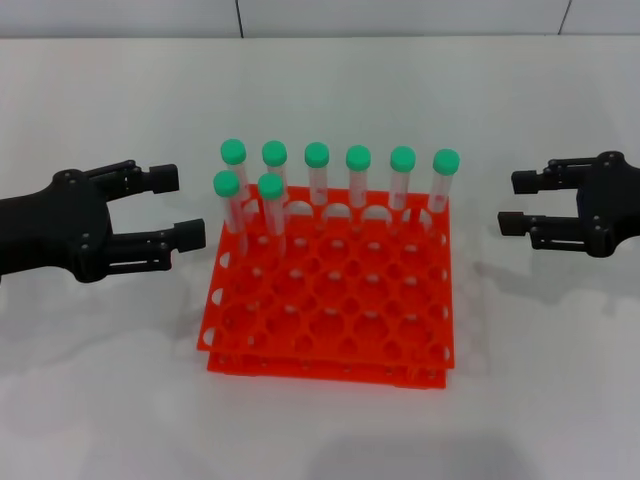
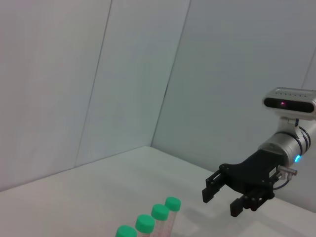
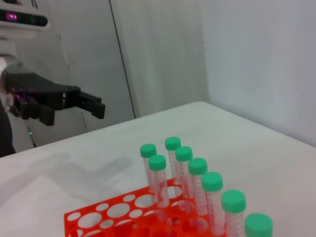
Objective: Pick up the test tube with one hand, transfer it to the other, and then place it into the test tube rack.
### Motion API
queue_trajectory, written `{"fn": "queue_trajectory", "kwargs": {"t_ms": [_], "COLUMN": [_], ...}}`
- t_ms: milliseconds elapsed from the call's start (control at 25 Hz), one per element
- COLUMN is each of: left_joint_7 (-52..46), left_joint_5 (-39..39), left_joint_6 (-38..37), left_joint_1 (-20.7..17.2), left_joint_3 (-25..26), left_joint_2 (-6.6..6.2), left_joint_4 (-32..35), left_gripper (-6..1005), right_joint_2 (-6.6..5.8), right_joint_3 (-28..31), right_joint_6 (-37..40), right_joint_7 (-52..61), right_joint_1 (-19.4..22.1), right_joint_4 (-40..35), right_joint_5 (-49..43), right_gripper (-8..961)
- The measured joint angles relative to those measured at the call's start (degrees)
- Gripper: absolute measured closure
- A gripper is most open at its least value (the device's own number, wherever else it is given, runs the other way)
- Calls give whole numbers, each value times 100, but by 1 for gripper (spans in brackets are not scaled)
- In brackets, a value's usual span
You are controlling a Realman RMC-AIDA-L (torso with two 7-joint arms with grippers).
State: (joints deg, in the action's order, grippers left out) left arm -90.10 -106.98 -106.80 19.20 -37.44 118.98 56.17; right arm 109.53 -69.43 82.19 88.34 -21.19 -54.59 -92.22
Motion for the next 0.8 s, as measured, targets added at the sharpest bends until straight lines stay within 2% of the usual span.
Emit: {"fn": "queue_trajectory", "kwargs": {"t_ms": [800], "left_joint_7": [-140], "left_joint_5": [-292], "left_joint_6": [-26], "left_joint_1": [-10], "left_joint_3": [-2], "left_joint_2": [-121], "left_joint_4": [-19], "left_gripper": [135], "right_joint_2": [187], "right_joint_3": [33], "right_joint_6": [-13], "right_joint_7": [11], "right_joint_1": [36], "right_joint_4": [-3], "right_joint_5": [-47], "right_gripper": [400]}}
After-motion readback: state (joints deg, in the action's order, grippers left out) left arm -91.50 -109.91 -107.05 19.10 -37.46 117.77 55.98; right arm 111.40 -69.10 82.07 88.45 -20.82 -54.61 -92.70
